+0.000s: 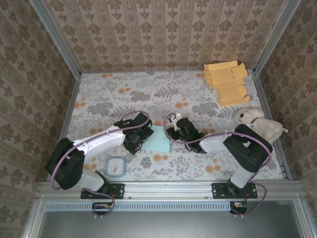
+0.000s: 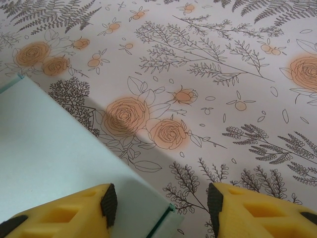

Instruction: Fold the paper box

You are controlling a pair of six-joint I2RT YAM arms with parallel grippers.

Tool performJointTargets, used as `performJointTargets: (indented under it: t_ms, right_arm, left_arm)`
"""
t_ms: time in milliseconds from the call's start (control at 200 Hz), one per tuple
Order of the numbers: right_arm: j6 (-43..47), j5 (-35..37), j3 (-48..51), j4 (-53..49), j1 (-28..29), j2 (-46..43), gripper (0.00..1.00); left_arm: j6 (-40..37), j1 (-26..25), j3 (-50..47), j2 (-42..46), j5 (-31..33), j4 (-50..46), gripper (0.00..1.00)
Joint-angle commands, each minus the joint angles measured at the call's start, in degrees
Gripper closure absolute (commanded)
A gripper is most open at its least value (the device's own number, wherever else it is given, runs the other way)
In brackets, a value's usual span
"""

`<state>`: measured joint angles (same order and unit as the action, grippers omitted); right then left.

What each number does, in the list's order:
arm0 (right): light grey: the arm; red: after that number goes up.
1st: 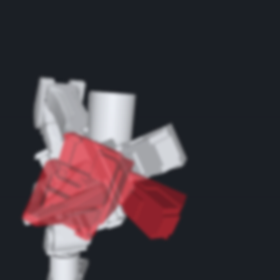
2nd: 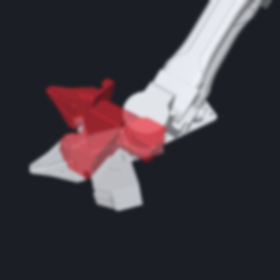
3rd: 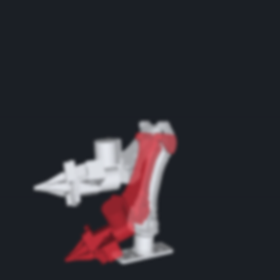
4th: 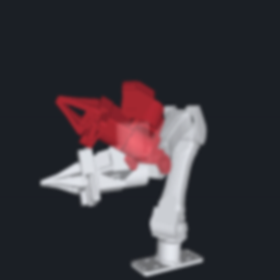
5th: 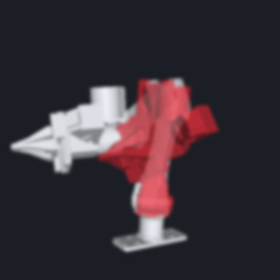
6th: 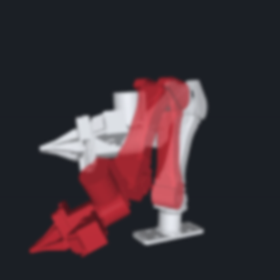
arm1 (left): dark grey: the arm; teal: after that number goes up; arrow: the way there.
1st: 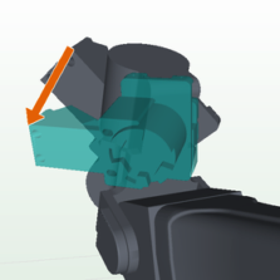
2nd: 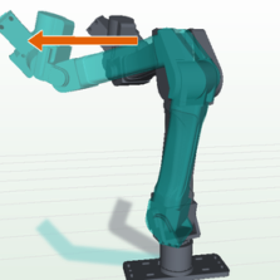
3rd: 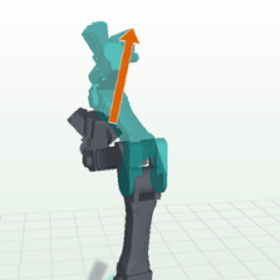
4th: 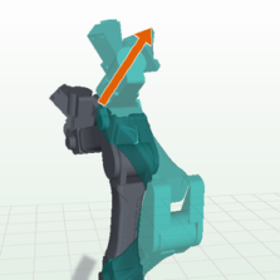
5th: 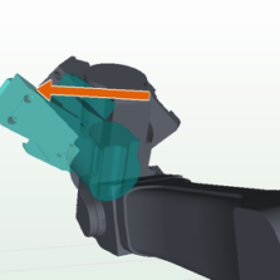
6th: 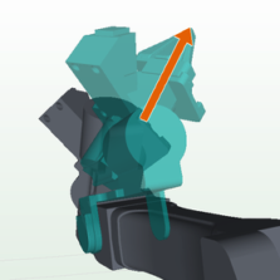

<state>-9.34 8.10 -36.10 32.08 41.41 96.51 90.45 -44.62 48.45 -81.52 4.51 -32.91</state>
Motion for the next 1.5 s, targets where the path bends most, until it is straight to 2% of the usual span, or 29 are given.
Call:
performJointTargets:
  t_ms: [0, 300, 545, 875, 1495]
  right_arm:
    - [-0.1, -1.6, 1.6, -2.0, -0.2, 1.4, 0.46]
    - [0.6, -1.4, 2.7, -2.1, -0.1, 0.1, 0.46]
    - [0.7, -1.5, 3.2, -2.0, -0.1, -0.9, 0.46]
    - [0.9, -0.8, 3.6, -3.1, -0.1, -2.8, 0.45]
    - [0.1, -0.7, 3.5, -6.0, -0.2, -6.6, 0.45]
  left_arm:
    - [2.1, 0.6, -1.0, -0.9, 0.6, 1.9, 0.02]
    - [0.2, 2.5, -1.2, -6.1, -3.5, 6.2, 0.06]
    - [-0.2, 2.7, -1.4, -7.7, -4.2, 6.7, 0.11]
    - [-1.2, 2.8, -1.6, -5.2, 1.2, 0.9, 0.11]
    - [-3.2, 2.7, -2.8, -5.3, 3.4, 0.6, 0.13]
